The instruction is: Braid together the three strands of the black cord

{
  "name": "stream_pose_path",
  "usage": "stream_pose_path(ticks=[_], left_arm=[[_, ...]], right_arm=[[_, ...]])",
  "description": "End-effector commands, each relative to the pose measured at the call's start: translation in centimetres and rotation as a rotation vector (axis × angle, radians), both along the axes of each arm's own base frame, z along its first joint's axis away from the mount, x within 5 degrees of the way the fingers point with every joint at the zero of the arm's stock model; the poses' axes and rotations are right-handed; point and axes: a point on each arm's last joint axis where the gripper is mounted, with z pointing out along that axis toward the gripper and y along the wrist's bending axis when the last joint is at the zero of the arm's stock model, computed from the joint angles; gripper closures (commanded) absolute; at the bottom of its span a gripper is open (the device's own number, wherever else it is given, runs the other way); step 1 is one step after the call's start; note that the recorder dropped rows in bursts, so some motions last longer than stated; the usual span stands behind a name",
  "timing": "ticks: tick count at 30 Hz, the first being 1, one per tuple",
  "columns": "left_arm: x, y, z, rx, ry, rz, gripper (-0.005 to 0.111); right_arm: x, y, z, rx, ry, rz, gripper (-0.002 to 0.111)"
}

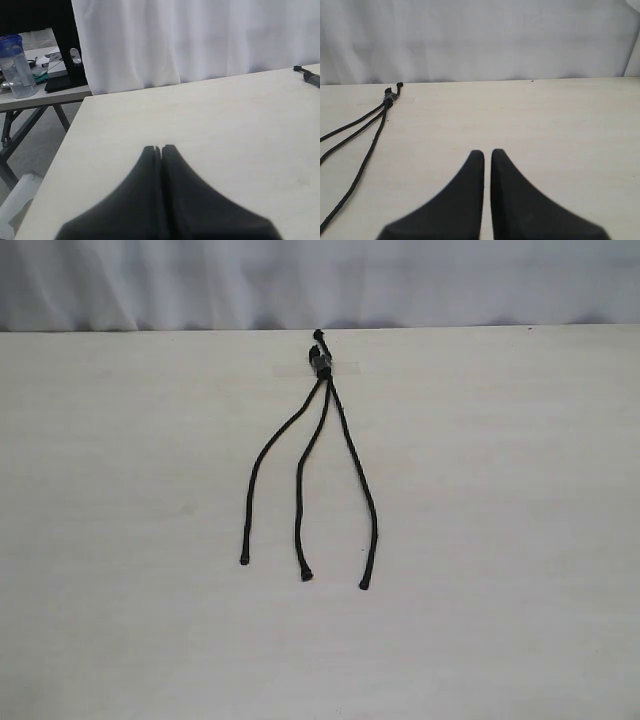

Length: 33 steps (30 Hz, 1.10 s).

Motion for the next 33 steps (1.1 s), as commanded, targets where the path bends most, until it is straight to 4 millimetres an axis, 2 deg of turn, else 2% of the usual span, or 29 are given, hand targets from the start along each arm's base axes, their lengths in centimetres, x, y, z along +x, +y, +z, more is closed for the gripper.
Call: stream_pose_path(ticks=[1, 20, 22, 24, 27, 29, 33], left_arm=[[0.0, 0.0, 0.0, 0.000, -0.010, -0.001, 0.107], [0.0, 0.0, 0.0, 0.000, -0.010, -0.001, 0.107], [0.0, 0.1, 0.3, 0.061, -0.023, -0.003, 0.107], [0.1, 0.0, 1.1, 0.073, -0.111, -0.013, 0.107], [0.1, -0.2, 2.4, -0.148, -0.300, -0.016, 0.107], [0.0, 0.0, 3.2, -0.294, -0.424, -0.007, 0.107], [-1.3, 0.5, 6.1, -0.380, -0.794, -0.009, 0.107]], right_arm=[[0.0, 0.0, -0.1, -0.007, 0.002, -0.003, 0.104], [0.0, 0.0, -0.1, -0.011, 0.002, -0.003, 0.104], [0.0, 0.0, -0.1, -0.011, 0.002, -0.003, 0.104], [0.0, 0.0, -0.1, -0.011, 0.000, -0.003, 0.104], [0.1, 0.0, 0.5, 0.003, -0.065, -0.001, 0.104], [0.1, 0.1, 1.3, 0.067, -0.154, -0.001, 0.104], [-0.3, -0.5, 4.0, 0.264, -0.465, -0.038, 0.104]])
